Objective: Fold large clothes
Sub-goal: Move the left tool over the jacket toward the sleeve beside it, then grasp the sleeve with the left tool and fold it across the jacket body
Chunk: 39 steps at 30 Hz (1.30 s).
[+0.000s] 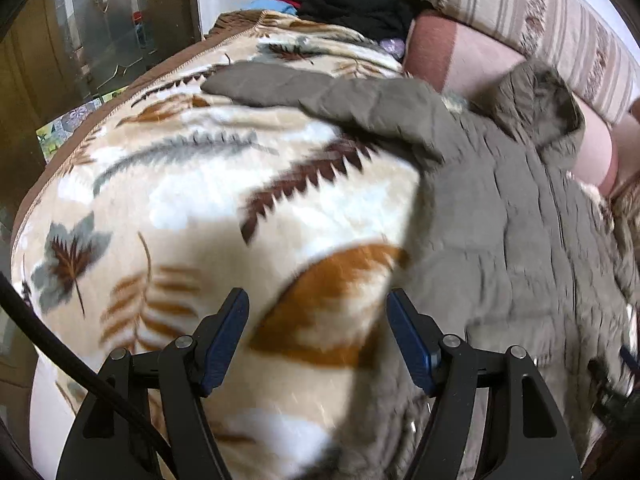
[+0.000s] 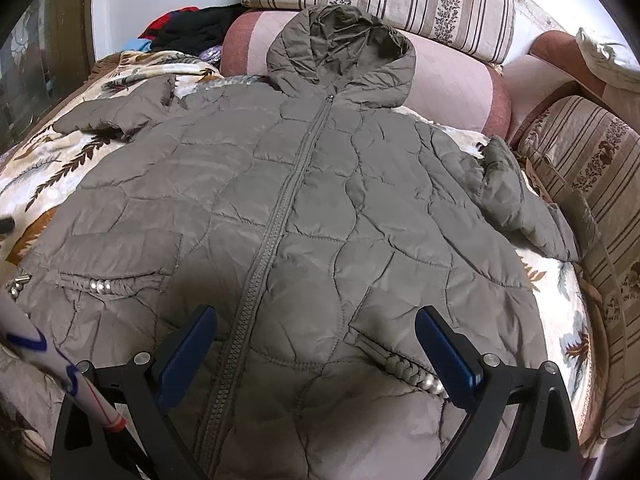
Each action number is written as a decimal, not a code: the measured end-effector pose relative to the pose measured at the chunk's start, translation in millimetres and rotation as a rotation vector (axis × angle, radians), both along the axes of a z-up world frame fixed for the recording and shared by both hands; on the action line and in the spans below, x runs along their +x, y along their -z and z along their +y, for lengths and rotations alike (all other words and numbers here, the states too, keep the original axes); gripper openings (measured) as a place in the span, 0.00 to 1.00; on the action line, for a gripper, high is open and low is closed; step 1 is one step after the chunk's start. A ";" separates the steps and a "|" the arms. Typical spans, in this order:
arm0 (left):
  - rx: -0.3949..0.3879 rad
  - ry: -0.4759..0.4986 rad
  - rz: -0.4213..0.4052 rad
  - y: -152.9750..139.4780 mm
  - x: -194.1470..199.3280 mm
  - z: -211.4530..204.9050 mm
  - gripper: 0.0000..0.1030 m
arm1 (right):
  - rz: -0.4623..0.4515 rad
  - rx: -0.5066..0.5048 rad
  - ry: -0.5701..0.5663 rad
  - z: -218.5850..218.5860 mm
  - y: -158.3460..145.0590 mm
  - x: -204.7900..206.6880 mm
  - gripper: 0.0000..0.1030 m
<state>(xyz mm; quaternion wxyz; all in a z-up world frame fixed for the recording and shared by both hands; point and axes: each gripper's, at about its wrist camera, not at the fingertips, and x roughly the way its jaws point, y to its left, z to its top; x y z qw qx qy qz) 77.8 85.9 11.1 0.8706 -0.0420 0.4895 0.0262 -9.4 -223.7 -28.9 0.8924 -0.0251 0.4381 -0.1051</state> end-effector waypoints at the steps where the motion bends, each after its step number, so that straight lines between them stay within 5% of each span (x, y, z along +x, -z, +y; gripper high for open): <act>1: -0.004 -0.006 -0.013 -5.3 10.5 7.0 0.68 | 0.003 0.002 0.001 -0.9 1.4 0.8 0.98; 9: -0.188 -0.072 -0.080 -29.4 134.0 88.1 0.68 | 0.024 0.033 0.015 -13.8 14.7 9.9 0.98; 19: -0.588 -0.208 0.001 37.9 254.4 166.3 0.67 | 0.035 0.055 -0.007 -19.9 29.8 26.1 0.98; 29: -0.561 -0.207 0.037 76.4 297.8 144.5 0.67 | 0.036 0.080 -0.006 -21.3 39.5 36.0 1.00; 30: -0.537 -0.208 0.037 74.8 299.2 140.9 0.61 | 0.035 0.079 -0.005 -20.8 40.5 36.5 1.00; 31: -0.511 -0.211 0.038 73.3 300.3 138.1 0.34 | 0.034 0.079 -0.004 -20.8 41.2 36.3 1.00; 33: -0.506 -0.213 0.064 71.4 299.8 134.5 0.15 | 0.031 0.082 -0.002 -21.2 43.0 36.3 1.00; 39: -0.483 -0.136 -0.011 12.9 271.0 98.8 0.10 | 0.017 0.094 0.002 -23.2 44.7 36.5 1.00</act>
